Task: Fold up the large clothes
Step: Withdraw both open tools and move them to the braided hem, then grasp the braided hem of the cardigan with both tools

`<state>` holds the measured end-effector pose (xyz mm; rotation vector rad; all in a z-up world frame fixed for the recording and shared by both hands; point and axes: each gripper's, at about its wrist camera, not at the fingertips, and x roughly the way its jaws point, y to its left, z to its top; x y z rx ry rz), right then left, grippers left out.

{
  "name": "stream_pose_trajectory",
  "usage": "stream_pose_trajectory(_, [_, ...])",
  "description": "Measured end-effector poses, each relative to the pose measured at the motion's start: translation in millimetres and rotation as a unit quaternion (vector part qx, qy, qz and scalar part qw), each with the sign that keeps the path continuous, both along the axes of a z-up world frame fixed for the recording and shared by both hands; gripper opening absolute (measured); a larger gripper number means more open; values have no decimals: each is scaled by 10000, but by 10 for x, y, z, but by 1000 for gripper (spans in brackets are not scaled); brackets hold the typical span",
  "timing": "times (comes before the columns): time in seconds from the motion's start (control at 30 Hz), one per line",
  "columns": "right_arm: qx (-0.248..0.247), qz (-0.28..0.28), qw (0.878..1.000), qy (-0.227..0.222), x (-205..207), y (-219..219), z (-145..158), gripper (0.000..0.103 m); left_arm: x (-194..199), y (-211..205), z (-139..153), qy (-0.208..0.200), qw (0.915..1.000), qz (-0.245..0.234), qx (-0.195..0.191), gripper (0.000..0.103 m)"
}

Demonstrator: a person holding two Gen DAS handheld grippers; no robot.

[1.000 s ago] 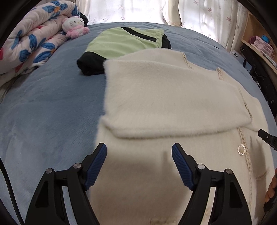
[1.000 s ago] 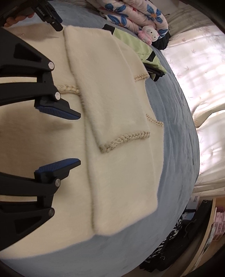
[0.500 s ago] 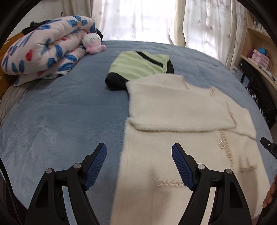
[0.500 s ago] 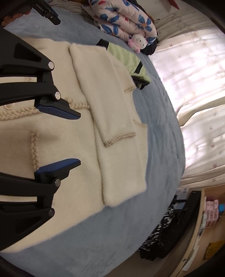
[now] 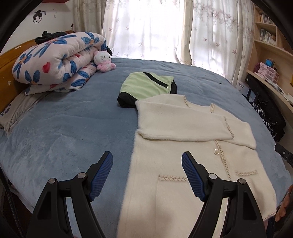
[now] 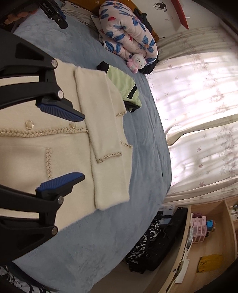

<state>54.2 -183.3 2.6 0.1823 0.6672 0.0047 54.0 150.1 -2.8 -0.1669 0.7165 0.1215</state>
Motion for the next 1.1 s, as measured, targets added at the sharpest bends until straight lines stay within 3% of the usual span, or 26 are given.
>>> stream_pose_trajectory(0.23, [-111,-9,9999,-11,-302,-77,-73,61,-295,-41,-111,-61,10000,-44,-42,79])
stream_pose_trajectory(0.47, [-272,-78,9996,21,-627,-215,-210,61,-535,-35,-398,45,10000,-23,5,79])
stream_pose_trajectory(0.7, [-783,-247,9966,-39,-908,-446,-374,73,-707,40,-724,276,9996,-96,37,79])
stream_pose_trajectory(0.87, [-1141,-375,9928,37,-1077,-688,-597,74,-783,144,-1075,527,9982,-260,-70,79])
stream_pose_trajectory(0.93, [-1222,-441,9914,127,-1139,-801,-710,74,-779,191,-1195,617,9974,-335,-143,79])
stream_pose_trajectory(1.1, [-1106,-566,9919,257,-1280,-1130,-987,74,-796,334,-1502,948,9910,-392,-857,79])
